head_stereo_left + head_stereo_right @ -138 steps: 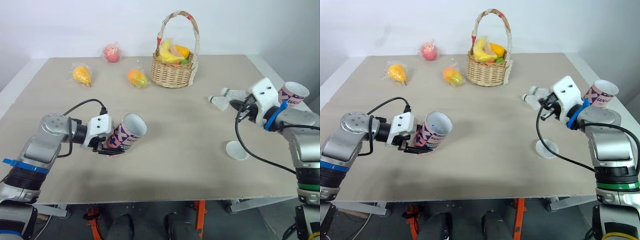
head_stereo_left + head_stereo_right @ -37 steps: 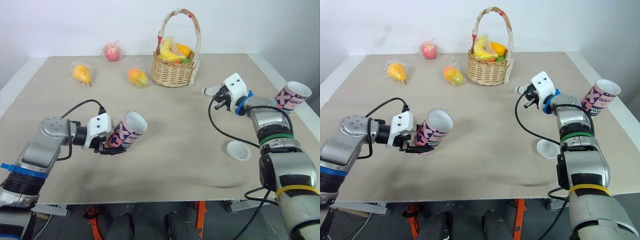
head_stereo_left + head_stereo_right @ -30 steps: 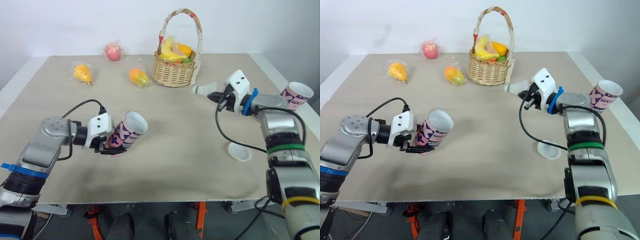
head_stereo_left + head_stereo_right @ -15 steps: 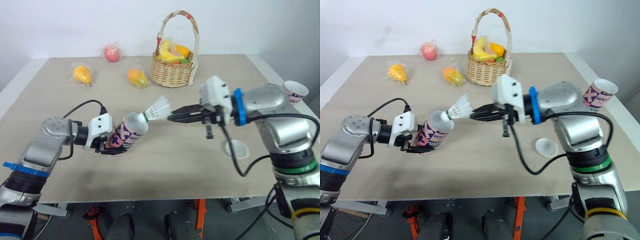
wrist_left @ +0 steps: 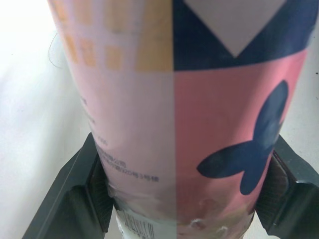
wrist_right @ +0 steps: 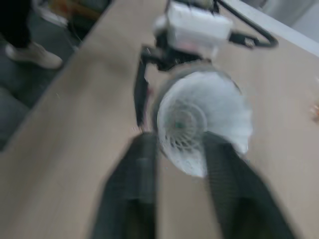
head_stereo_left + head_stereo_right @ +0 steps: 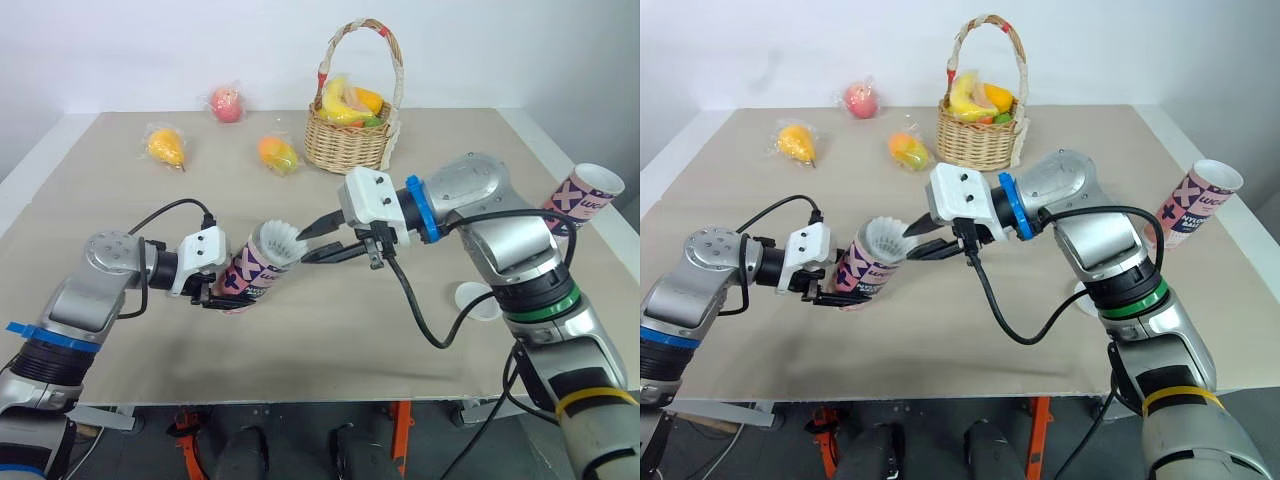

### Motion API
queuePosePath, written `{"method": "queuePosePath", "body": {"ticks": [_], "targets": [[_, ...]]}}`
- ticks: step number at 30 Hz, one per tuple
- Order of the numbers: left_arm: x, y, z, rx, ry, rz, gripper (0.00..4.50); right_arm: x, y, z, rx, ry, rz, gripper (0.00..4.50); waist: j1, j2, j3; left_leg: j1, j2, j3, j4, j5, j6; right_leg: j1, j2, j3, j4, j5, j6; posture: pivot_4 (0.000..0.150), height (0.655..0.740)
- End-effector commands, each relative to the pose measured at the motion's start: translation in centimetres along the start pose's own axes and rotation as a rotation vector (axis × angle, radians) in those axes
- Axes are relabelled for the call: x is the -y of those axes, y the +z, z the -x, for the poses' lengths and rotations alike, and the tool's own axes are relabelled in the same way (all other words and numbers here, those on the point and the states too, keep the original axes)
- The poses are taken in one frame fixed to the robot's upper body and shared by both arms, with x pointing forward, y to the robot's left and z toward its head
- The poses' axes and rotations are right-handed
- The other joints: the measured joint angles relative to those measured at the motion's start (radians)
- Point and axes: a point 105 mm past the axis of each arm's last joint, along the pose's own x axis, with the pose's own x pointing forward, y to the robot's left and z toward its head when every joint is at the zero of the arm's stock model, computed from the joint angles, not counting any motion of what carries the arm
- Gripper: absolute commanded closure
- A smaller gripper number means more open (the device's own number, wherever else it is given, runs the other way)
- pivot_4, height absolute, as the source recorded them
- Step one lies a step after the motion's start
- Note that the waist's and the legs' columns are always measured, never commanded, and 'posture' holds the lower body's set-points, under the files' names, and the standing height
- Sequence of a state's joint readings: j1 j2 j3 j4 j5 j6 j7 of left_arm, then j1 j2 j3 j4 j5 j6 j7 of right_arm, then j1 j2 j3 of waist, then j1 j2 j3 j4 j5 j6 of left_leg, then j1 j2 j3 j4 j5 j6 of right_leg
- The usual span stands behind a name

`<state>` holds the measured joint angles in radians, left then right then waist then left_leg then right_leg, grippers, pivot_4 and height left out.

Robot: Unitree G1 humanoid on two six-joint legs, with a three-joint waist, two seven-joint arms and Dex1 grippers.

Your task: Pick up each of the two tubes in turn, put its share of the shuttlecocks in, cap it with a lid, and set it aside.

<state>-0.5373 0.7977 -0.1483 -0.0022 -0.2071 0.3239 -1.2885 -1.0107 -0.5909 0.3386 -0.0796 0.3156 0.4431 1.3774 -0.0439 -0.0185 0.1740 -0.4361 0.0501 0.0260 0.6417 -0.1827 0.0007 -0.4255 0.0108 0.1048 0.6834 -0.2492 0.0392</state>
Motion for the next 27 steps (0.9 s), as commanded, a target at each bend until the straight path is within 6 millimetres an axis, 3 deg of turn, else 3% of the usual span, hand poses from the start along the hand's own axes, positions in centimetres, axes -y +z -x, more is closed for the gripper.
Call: {"method": "queuePosePath", "body": {"ticks": [1, 3, 7, 10, 14, 23, 27], "targets": [[0.0, 0.0, 0.1, 0.012, 0.008, 0.001, 1.2, 0.1, 2.3, 1.8, 0.092, 0.008, -0.027, 1.82, 0.0, 0.0, 0.0, 0.0, 0.0, 0.0, 0.0, 0.0, 0.0, 0.0, 0.0, 0.0, 0.0, 0.0, 0.0, 0.15, 0.74], [0.0, 0.0, 0.0, 0.012, 0.008, 0.001, 1.2, 0.3, 2.4, 2.8, 0.127, -0.004, -0.076, 1.82, 0.0, 0.0, 0.0, 0.0, 0.0, 0.0, 0.0, 0.0, 0.0, 0.0, 0.0, 0.0, 0.0, 0.0, 0.0, 0.15, 0.74], [0.1, 0.0, 0.1, 0.012, 0.009, 0.004, 1.2, 3.3, 0.3, 3.4, 0.056, -0.186, -0.187, 1.82, -0.001, 0.0, 0.0, 0.001, 0.0, 0.0, 0.0, 0.0, 0.0, 0.0, 0.0, 0.0, 0.0, 0.0, 0.0, 0.15, 0.74], [0.1, -0.1, 0.1, 0.01, 0.009, 0.005, 1.2, 3.8, -0.8, 3.0, 0.004, -0.213, -0.244, 2.69, -0.001, 0.0, 0.0, 0.001, 0.001, 0.0, 0.0, 0.0, 0.0, 0.0, 0.0, -0.001, 0.0, 0.0, 0.0, 0.15, 0.74], [0.0, -0.2, 0.1, 0.007, 0.006, 0.002, 1.2, 2.9, -0.8, 1.1, -0.037, -0.12, -0.23, 4.45, -0.001, 0.0, 0.0, 0.001, 0.001, 0.001, 0.0, 0.0, 0.0, 0.0, 0.0, 0.0, 0.0, 0.0, 0.0, 0.15, 0.74], [-0.3, -0.2, 0.1, 0.009, 0.004, -0.007, 1.2, 2.8, 0.6, -3.1, -0.112, 0.081, -0.17, 4.45, -0.001, 0.0, 0.0, 0.0, 0.001, 0.0, 0.0, 0.0, 0.0, -0.001, 0.0, -0.001, 0.0, 0.0, 0.0, 0.15, 0.74], [-0.4, -0.2, 0.0, 0.011, 0.008, -0.005, 1.2, 3.2, 0.4, -5.1, -0.186, 0.14, -0.158, 4.45, 0.0, 0.0, 0.0, 0.0, 0.001, 0.0, 0.0, 0.0, 0.0, -0.001, 0.0, -0.002, 0.0, 0.0, -0.001, 0.15, 0.74]]}}
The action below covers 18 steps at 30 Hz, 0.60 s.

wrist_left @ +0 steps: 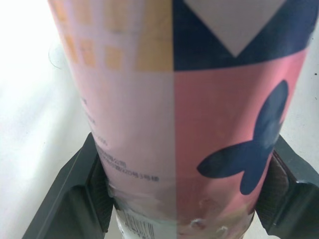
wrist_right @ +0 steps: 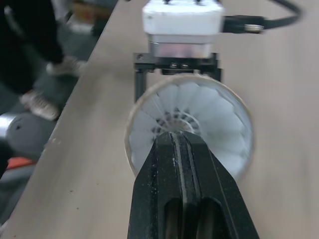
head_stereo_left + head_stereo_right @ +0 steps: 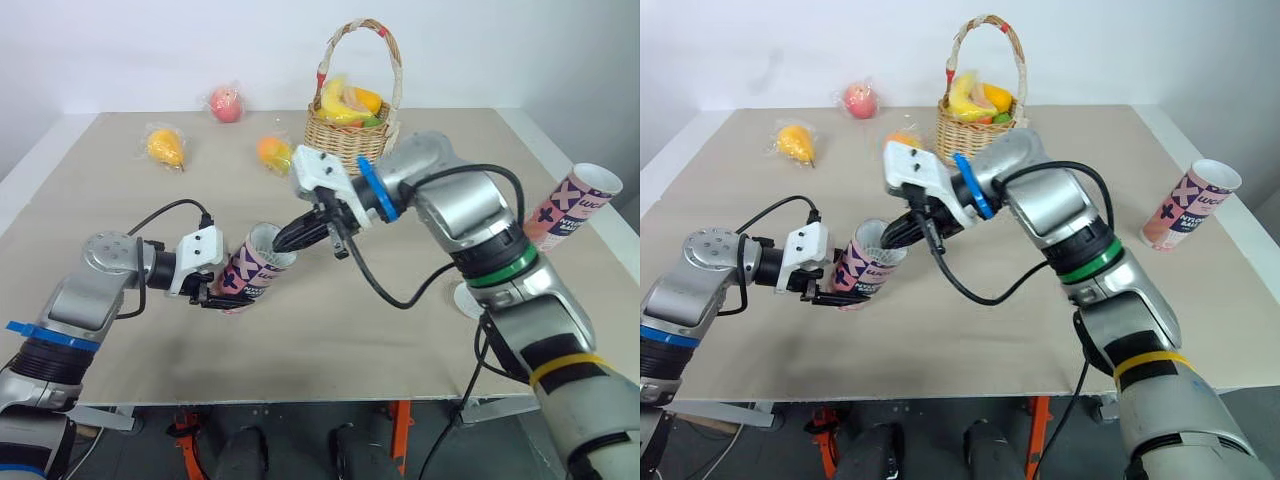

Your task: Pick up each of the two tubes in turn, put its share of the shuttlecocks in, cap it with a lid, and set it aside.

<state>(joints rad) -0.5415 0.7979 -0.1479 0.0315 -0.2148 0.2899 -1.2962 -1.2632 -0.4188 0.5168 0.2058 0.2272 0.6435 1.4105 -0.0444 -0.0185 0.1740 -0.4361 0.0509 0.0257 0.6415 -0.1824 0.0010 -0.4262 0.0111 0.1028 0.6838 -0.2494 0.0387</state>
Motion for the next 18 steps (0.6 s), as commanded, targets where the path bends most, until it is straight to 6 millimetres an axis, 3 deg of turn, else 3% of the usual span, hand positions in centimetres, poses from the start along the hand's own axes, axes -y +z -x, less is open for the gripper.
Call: {"method": "queuePosePath", "body": {"ticks": [1, 6, 12, 18], "targets": [[-0.2, 0.1, -0.1, 0.002, 0.011, -0.002, 1.2, 0.4, 0.4, -1.1, -0.075, 0.033, 0.053, 4.45, 0.0, 0.0, 0.0, 0.0, 0.0, 0.0, 0.0, 0.0, 0.0, 0.0, 0.0, 0.0, 0.0, 0.0, 0.0, 0.15, 0.74], [-0.3, 0.0, 0.0, 0.005, 0.022, 0.003, 1.2, 0.3, -0.5, -3.7, -0.141, 0.104, 0.076, 4.45, 0.0, 0.0, 0.0, 0.0, 0.0, -0.001, 0.0, 0.0, 0.0, 0.0, 0.0, -0.001, 0.0, 0.0, 0.0, 0.15, 0.74], [-0.2, -0.1, 0.1, 0.002, 0.037, 0.009, 1.2, 0.8, 0.2, -7.2, -0.129, 0.111, 0.038, 4.45, -0.002, -0.001, -0.001, 0.001, 0.001, -0.001, 0.0, 0.0, 0.0, 0.0, 0.001, -0.002, 0.001, 0.0, -0.001, 0.15, 0.74], [0.0, -0.2, 0.2, 0.002, 0.043, 0.016, 1.2, 1.1, 0.0, -7.6, -0.112, 0.1, 0.006, 4.45, -0.004, -0.002, -0.002, 0.007, 0.005, 0.001, -0.001, 0.0, 0.0, 0.003, 0.002, -0.004, 0.003, 0.001, -0.004, 0.15, 0.74]]}}
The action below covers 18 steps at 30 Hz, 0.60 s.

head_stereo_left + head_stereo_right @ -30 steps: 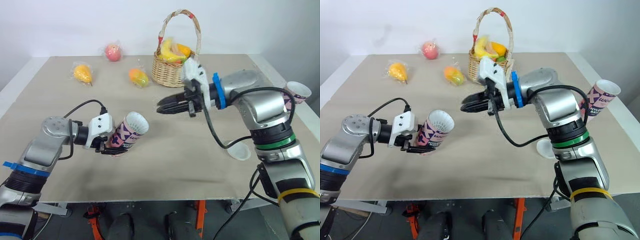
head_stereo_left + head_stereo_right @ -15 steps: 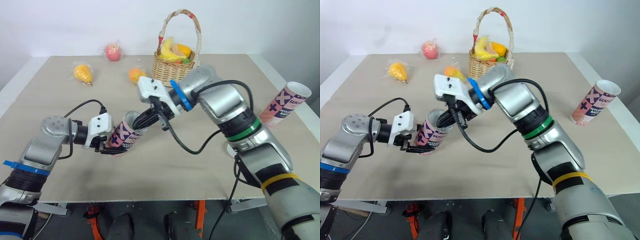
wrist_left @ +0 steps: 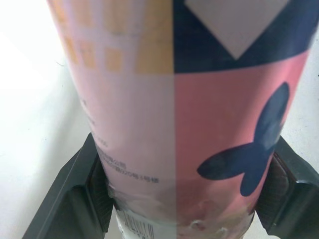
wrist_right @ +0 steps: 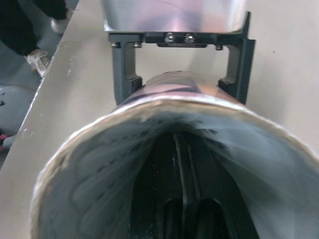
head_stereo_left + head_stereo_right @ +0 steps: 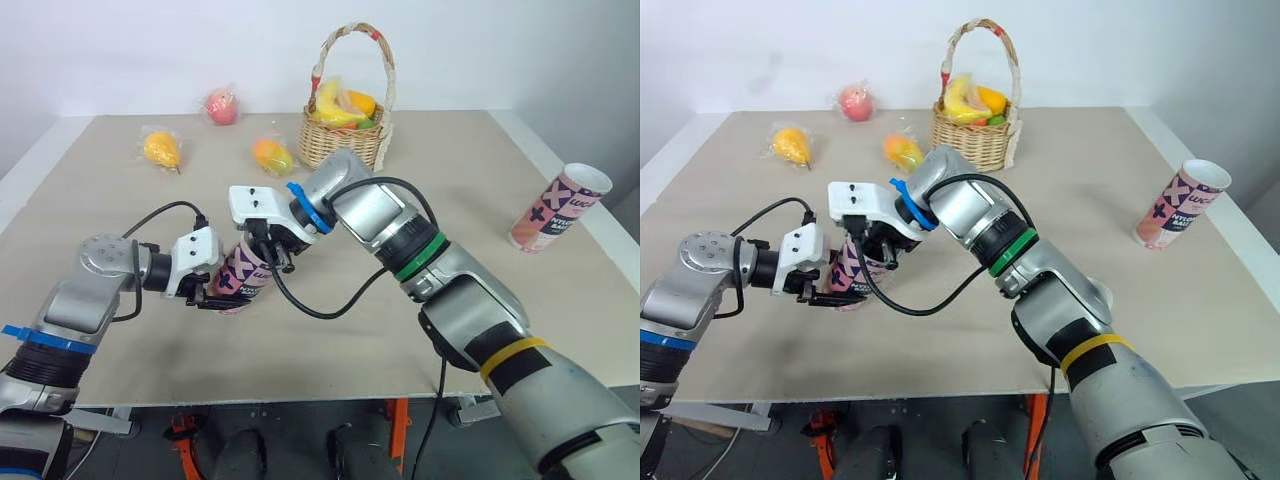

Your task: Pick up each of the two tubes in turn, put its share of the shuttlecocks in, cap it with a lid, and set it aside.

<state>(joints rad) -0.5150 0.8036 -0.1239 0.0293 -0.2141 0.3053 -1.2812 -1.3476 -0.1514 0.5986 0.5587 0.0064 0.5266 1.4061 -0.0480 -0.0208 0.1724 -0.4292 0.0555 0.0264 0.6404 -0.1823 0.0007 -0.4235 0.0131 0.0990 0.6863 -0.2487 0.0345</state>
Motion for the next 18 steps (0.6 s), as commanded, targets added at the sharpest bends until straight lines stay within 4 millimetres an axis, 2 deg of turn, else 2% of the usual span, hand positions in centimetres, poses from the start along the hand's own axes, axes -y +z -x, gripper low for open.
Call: {"method": "queuePosePath", "body": {"ticks": [1, 4, 8, 13, 15, 18], "targets": [[0.0, 0.4, -0.2, 0.011, 0.014, -0.016, 1.2, -0.5, 1.1, -0.9, 0.032, 0.036, 0.018, 4.45, 0.0, 0.0, 0.0, 0.0, 0.0, 0.0, 0.0, 0.0, 0.0, 0.0, 0.0, 0.0, 0.001, 0.0, 0.0, 0.15, 0.74], [0.0, 0.3, -0.2, 0.012, 0.014, -0.017, 1.2, -0.1, 1.4, 1.2, 0.062, 0.028, 0.01, 4.45, 0.0, 0.0, 0.0, 0.001, 0.001, 0.0, 0.0, 0.0, 0.0, -0.001, 0.001, 0.0, 0.002, 0.0, -0.001, 0.15, 0.74], [0.0, 0.3, -0.2, 0.016, 0.015, -0.018, 1.2, -1.2, 1.6, 6.5, 0.158, 0.082, -0.004, 4.45, 0.007, -0.001, 0.001, -0.002, 0.001, -0.001, 0.0, 0.0, -0.001, -0.001, 0.001, -0.001, 0.002, -0.002, 0.0, 0.15, 0.74], [0.0, 0.2, -0.2, 0.019, 0.015, -0.021, 1.2, -2.3, 0.9, 11.3, 0.222, 0.055, -0.036, 4.45, 0.006, -0.001, 0.001, -0.007, -0.002, 0.0, 0.0, 0.0, -0.001, -0.003, -0.003, 0.0, 0.0, -0.001, -0.001, 0.15, 0.74], [0.0, 0.3, -0.2, 0.027, 0.023, -0.025, 1.2, -1.9, 0.0, 13.8, 0.227, -0.028, -0.058, 4.45, 0.003, -0.001, 0.001, -0.007, -0.002, 0.0, -0.001, 0.0, -0.001, -0.004, -0.002, 0.0, 0.0, -0.002, -0.002, 0.15, 0.74], [-0.5, 1.3, -0.1, 0.082, 0.051, -0.046, 1.2, -1.5, -1.9, 16.1, 0.197, -0.166, -0.059, 4.45, 0.005, 0.0, 0.001, -0.007, -0.002, -0.001, -0.002, 0.0, -0.001, -0.004, -0.002, -0.001, 0.0, -0.003, -0.002, 0.15, 0.74]]}}
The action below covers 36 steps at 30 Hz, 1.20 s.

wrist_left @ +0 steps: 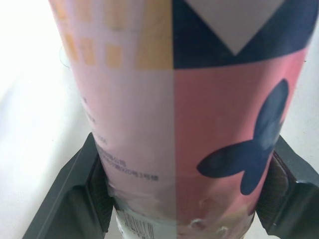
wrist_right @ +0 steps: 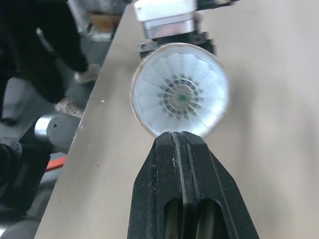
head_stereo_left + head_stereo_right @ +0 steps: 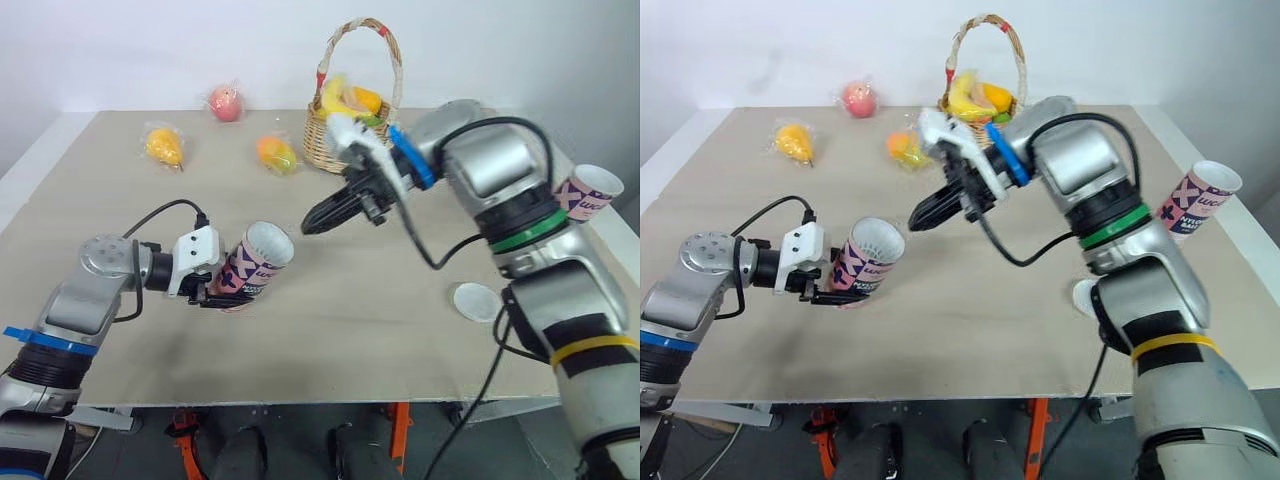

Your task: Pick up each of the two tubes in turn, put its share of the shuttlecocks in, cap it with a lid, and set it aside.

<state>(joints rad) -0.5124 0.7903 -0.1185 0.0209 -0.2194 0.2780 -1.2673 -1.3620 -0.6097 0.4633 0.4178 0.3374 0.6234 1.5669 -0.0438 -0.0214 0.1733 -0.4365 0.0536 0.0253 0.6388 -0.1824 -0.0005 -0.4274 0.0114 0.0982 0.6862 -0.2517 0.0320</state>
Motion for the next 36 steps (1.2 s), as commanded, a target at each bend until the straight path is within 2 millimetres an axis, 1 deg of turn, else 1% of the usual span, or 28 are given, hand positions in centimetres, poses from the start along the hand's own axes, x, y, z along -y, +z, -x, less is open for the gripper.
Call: {"method": "queuePosePath", "body": {"ticks": [1, 2, 4, 5, 7, 8, 9, 10, 11, 12, 14, 16, 19, 21, 24, 32, 34, 36], "targets": [[-0.8, 1.6, 0.1, 0.107, 0.057, -0.036, 1.2, 0.4, 0.3, 3.4, 0.008, -0.151, 0.101, 4.45, 0.002, 0.0, 0.0, 0.0, 0.0, 0.0, 0.0, 0.0, 0.0, 0.0, 0.0, 0.0, 0.0, 0.0, 0.0, 0.15, 0.74], [-0.9, 2.6, 0.2, 0.163, 0.067, -0.05, 1.2, 0.7, -0.5, 4.2, -0.001, -0.218, 0.107, 4.45, 0.003, 0.0, 0.0, 0.0, 0.0, 0.0, 0.0, 0.0, 0.0, 0.0, -0.001, 0.0, 0.0, 0.0, 0.001, 0.15, 0.74], [-0.9, 3.7, 0.2, 0.232, 0.071, -0.057, 1.2, 0.8, -1.5, 5.1, -0.016, -0.285, 0.1, 4.45, 0.002, -0.002, 0.001, -0.002, 0.0, 0.0, 0.001, 0.0, 0.0, 0.0, -0.001, 0.0, -0.002, 0.0, 0.001, 0.15, 0.74], [-0.8, 4.4, 0.2, 0.283, 0.063, -0.06, 1.2, 0.5, -2.6, 5.7, -0.027, -0.306, 0.074, 4.45, 0.002, -0.002, 0.001, -0.002, -0.001, 0.001, 0.001, 0.0, 0.0, 0.0, -0.001, 0.001, -0.002, 0.0, 0.002, 0.15, 0.74], [-0.5, 5.7, 0.1, 0.379, 0.054, -0.052, 1.2, -0.5, -5.1, 6.9, -0.077, -0.331, 0.011, 3.84, 0.002, -0.002, 0.001, -0.003, -0.001, 0.001, 0.0, -0.001, 0.0, -0.001, -0.001, 0.002, -0.003, 0.001, 0.002, 0.15, 0.74], [-0.4, 6.0, 0.1, 0.408, 0.051, -0.046, 1.2, -1.1, -5.9, 7.2, -0.093, -0.331, -0.008, 3.57, 0.002, -0.002, 0.001, -0.003, -0.001, 0.001, 0.0, -0.001, 0.0, -0.001, -0.001, 0.002, -0.003, 0.0, 0.002, 0.15, 0.74], [-0.3, 6.3, 0.1, 0.423, 0.047, -0.041, 1.2, -1.4, -6.5, 7.4, -0.11, -0.333, -0.018, 3.19, 0.002, -0.001, 0.002, -0.003, -0.002, 0.001, 0.0, -0.001, 0.0, -0.001, -0.001, 0.002, -0.002, 0.0, 0.002, 0.15, 0.74], [-0.2, 6.6, -0.2, 0.454, 0.04, -0.025, 1.2, -2.1, -8.0, 8.0, -0.154, -0.333, -0.056, 2.8, 0.002, -0.001, 0.002, -0.003, -0.002, 0.001, 0.0, -0.001, 0.0, -0.002, -0.001, 0.003, -0.003, 0.0, 0.002, 0.15, 0.74], [-0.1, 6.9, -0.4, 0.474, 0.036, -0.014, 1.2, -2.6, -9.0, 8.4, -0.186, -0.333, -0.082, 2.44, 0.002, 0.0, 0.002, -0.004, -0.002, 0.001, -0.001, -0.001, 0.0, -0.002, -0.001, 0.003, -0.003, 0.0, 0.002, 0.15, 0.74], [0.0, 7.1, -0.8, 0.491, 0.031, -0.005, 1.2, -3.2, -10.1, 8.9, -0.225, -0.333, -0.11, 1.9, 0.002, 0.0, 0.002, -0.003, -0.002, 0.001, -0.001, -0.002, 0.0, -0.002, -0.001, 0.003, -0.003, -0.001, 0.002, 0.15, 0.74], [0.3, 7.3, -2.1, 0.514, 0.024, 0.009, 1.2, -4.4, -12.5, 9.9, -0.325, -0.319, -0.17, 1.14, 0.002, 0.0, 0.002, -0.003, -0.002, 0.001, 0.0, -0.002, 0.0, -0.002, -0.001, 0.003, -0.003, -0.001, 0.002, 0.15, 0.74], [1.0, 7.8, -3.6, 0.554, 0.003, 0.025, 1.2, -5.2, -14.5, 11.0, -0.41, -0.317, -0.203, 1.14, 0.002, 0.0, 0.002, -0.002, -0.003, 0.001, 0.0, -0.002, 0.0, -0.001, -0.002, 0.003, -0.003, -0.001, 0.003, 0.15, 0.74], [1.8, 8.2, -5.4, 0.619, -0.006, 0.071, 1.2, -5.4, -16.7, 12.3, -0.493, -0.35, -0.234, 1.14, -0.003, 0.0, 0.002, -0.001, -0.003, 0.002, 0.001, -0.002, 0.0, 0.001, -0.001, 0.005, -0.003, 0.0, 0.005, 0.15, 0.74], [2.4, 8.0, -6.4, 0.62, -0.016, 0.069, 1.2, -5.6, -17.8, 12.8, -0.523, -0.357, -0.246, 1.14, -0.006, 0.0, 0.002, 0.0, -0.003, 0.003, 0.002, -0.001, 0.0, 0.001, -0.001, 0.006, -0.003, -0.001, 0.01, 0.15, 0.74], [3.0, 7.4, -7.7, 0.625, -0.011, 0.083, 1.2, -5.6, -20.0, 13.2, -0.561, -0.386, -0.299, 1.14, -0.004, 0.0, 0.002, 0.003, -0.002, 0.003, 0.002, -0.001, 0.0, 0.002, 0.0, 0.007, -0.003, 0.0, 0.01, 0.15, 0.74], [3.3, 6.1, -9.2, 0.649, -0.009, 0.106, 1.2, -4.5, -22.9, 13.5, -0.577, -0.462, -0.387, 1.14, -0.005, 0.0, 0.002, 0.005, -0.003, 0.005, 0.002, -0.001, 0.0, 0.005, 0.0, 0.011, -0.003, 0.001, 0.011, 0.15, 0.74], [3.5, 5.8, -9.6, 0.647, -0.01, 0.109, 1.2, -4.6, -23.5, 13.3, -0.583, -0.452, -0.411, 1.14, -0.004, 0.0, 0.002, 0.005, -0.004, 0.005, 0.002, -0.001, 0.0, 0.005, 0.0, 0.011, -0.003, 0.001, 0.011, 0.15, 0.74], [3.7, 5.2, -10.1, 0.639, -0.009, 0.123, 1.2, -4.9, -24.3, 13.1, -0.607, -0.435, -0.435, 1.14, -0.004, 0.0, 0.002, 0.005, -0.004, 0.006, 0.001, -0.001, 0.0, 0.005, -0.001, 0.012, -0.003, 0.003, 0.007, 0.15, 0.74]]}}
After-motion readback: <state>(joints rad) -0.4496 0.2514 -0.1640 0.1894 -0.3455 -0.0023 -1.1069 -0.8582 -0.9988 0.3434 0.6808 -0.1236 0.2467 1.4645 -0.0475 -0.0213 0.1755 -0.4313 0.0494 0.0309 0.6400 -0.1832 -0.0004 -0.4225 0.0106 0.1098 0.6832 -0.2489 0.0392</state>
